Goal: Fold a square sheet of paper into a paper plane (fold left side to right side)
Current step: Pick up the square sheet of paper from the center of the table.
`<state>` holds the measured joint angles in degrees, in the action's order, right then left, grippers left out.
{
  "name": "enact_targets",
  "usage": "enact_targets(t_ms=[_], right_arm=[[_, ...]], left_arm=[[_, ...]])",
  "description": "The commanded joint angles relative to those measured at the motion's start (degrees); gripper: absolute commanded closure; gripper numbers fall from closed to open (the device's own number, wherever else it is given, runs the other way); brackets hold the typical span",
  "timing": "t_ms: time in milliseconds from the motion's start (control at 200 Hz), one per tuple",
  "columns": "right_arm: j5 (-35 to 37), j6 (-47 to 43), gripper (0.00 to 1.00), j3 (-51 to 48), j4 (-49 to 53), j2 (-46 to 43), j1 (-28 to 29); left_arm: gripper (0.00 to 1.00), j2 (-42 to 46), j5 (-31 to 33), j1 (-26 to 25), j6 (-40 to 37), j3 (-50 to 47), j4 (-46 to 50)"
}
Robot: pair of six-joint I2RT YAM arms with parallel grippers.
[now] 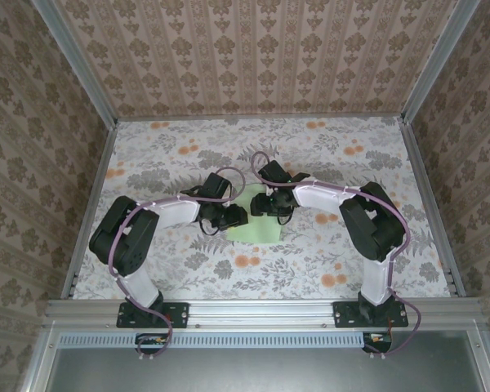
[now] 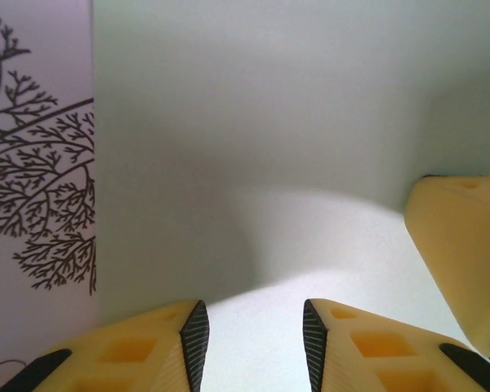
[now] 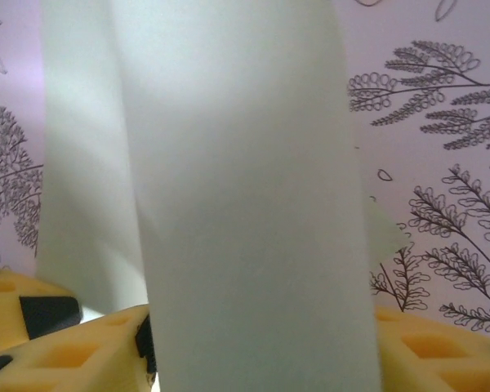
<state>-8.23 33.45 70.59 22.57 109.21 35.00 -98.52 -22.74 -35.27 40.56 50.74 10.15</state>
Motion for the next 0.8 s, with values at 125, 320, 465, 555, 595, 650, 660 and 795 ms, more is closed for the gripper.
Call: enact_targets(t_ms=[125,320,465,555,595,650,660,795], right_arm=[[-1.82,-1.21,0.58,-1.03,0.21,-4.04,-0.05],[-5.83,-3.48,0.70,-3.09,-3.42,-7.55,-1.59],[-11.69,-5.82,0.74,-5.09,-7.00,-11.42,-3.52],[-16.60,-8.09,0.75,-6.27,-9.07,-14.94,-5.08],[-18.83,-9.14,0.75,-6.67,-9.84,-16.70,-5.89],[-21.60,-10.73,0.75,-7.18,-10.57,-19.36,-6.96],[-22.10,-10.99,0.75,-7.28,-10.65,-19.88,-7.21],[-28.94,-13.67,0.75,-7.35,-11.61,-25.88,-9.76]], left_arm=[[0.56,5.10,0.07,1.94,-2.23,-1.63,0.57],[0.51,11.65,-1.40,6.35,-4.78,-4.67,-1.80],[0.45,17.81,-5.45,11.87,-6.63,-7.27,-4.28],[0.39,22.33,-10.15,15.29,-7.24,-8.89,-7.91],[0.34,24.57,-12.32,16.58,-7.41,-9.42,-9.84],[0.28,27.49,-16.42,18.18,-7.56,-9.82,-12.68],[0.27,27.96,-17.15,18.38,-7.65,-9.79,-13.16],[0.15,32.99,-23.89,20.71,-8.42,-8.39,-17.43]])
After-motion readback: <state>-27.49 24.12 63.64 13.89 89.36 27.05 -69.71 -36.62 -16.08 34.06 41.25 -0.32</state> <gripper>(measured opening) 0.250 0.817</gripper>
